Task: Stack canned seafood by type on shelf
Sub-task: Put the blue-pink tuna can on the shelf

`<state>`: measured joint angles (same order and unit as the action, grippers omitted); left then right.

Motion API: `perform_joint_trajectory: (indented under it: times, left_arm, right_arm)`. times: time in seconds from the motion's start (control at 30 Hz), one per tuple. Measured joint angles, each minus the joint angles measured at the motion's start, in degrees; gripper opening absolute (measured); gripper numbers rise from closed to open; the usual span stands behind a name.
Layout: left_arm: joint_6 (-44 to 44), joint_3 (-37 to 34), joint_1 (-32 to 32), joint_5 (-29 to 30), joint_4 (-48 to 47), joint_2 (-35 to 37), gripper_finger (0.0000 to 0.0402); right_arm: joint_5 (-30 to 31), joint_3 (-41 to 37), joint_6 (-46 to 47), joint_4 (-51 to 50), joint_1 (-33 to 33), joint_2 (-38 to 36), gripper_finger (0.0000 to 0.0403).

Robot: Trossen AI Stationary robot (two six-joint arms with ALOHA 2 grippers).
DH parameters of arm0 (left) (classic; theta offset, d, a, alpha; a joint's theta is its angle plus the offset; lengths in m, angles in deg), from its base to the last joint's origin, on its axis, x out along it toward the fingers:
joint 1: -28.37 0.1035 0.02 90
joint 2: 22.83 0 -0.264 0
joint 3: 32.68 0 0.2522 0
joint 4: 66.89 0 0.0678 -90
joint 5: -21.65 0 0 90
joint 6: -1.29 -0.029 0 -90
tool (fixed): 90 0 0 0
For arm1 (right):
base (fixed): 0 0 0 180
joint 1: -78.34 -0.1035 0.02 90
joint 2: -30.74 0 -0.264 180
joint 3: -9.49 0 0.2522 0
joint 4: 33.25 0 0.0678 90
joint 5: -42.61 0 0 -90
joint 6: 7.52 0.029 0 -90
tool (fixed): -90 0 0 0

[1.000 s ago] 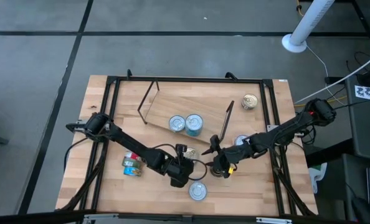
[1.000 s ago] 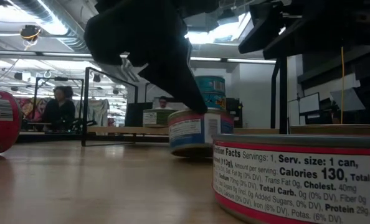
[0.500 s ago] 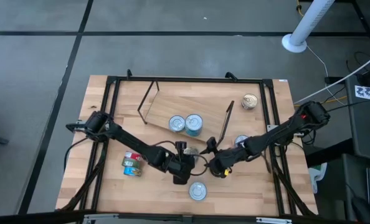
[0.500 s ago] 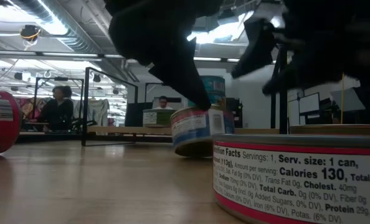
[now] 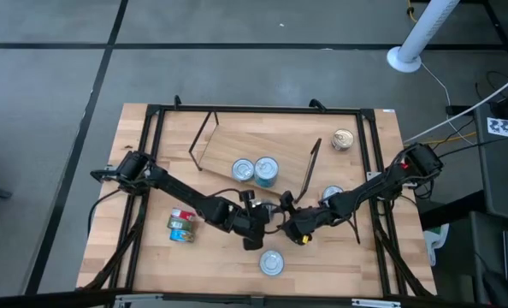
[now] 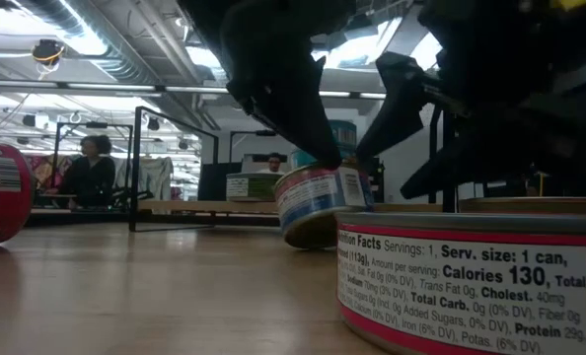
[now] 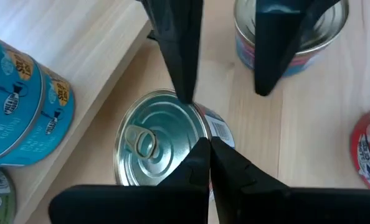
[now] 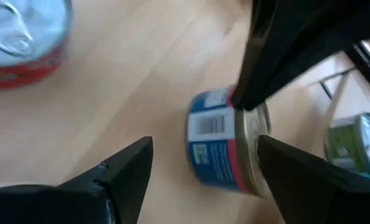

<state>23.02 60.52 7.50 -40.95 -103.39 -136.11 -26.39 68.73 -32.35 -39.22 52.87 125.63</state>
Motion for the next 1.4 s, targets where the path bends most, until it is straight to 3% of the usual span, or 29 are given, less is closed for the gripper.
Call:
perform_joint_trajectory:
  times: [0.17,1.0,1.4]
  left_arm:
    - [1.07,0.09,0.3,-0.13,0.7,0.37,0.0]
    - [9.89,0.13,1.82,-1.53,2.86,0.37,0.0]
    - [9.89,0.12,1.82,-1.78,5.21,0.37,0.0]
  right_arm:
    - [3.31,-0.03,-0.07,0.51,0.0,-0.02,0.0289]
    - [3.05,0.02,-0.12,-0.38,-0.04,0.32,0.0289]
    - [6.98,0.21,0.11,2.64,0.0,4.26,0.0289]
